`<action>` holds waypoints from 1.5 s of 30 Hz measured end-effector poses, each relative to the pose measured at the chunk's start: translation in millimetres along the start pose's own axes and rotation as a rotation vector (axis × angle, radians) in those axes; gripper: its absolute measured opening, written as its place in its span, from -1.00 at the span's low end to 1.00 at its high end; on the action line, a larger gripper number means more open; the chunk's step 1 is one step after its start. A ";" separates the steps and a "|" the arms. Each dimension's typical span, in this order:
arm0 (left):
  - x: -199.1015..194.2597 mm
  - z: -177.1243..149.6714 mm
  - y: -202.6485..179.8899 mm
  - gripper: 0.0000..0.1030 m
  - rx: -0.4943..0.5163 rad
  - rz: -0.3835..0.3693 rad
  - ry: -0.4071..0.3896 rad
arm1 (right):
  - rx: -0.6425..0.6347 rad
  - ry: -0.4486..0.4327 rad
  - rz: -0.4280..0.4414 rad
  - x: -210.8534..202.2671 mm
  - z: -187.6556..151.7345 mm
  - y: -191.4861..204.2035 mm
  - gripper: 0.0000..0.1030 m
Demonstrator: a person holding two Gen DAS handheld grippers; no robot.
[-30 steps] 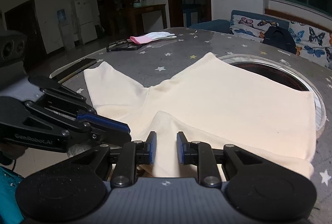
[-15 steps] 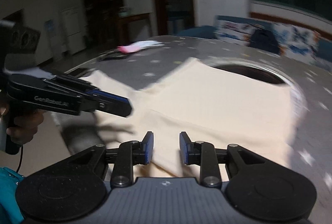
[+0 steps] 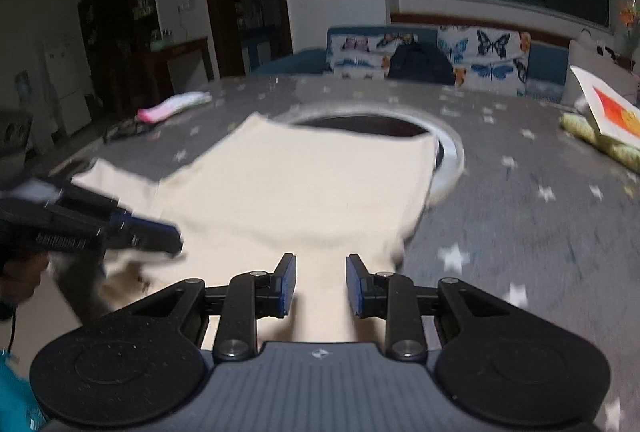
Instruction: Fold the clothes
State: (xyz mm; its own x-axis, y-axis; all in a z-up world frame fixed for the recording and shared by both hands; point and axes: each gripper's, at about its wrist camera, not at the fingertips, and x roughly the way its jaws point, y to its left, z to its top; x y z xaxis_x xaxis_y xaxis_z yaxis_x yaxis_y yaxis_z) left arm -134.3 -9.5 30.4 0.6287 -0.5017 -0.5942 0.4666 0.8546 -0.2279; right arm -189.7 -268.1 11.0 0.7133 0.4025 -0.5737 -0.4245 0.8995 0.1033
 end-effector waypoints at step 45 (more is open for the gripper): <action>-70.4 -10.7 89.7 0.32 -0.314 0.491 -0.039 | -0.088 -0.001 0.043 53.8 -12.7 61.4 0.78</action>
State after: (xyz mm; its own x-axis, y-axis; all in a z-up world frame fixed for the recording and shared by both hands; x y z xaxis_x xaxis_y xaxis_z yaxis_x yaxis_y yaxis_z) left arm -143.4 104.0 43.6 0.7501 -0.0366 -0.6603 -0.0884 0.9840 -0.1549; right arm -184.4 -193.4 -23.9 0.6940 0.4409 -0.5693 -0.5022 0.8629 0.0561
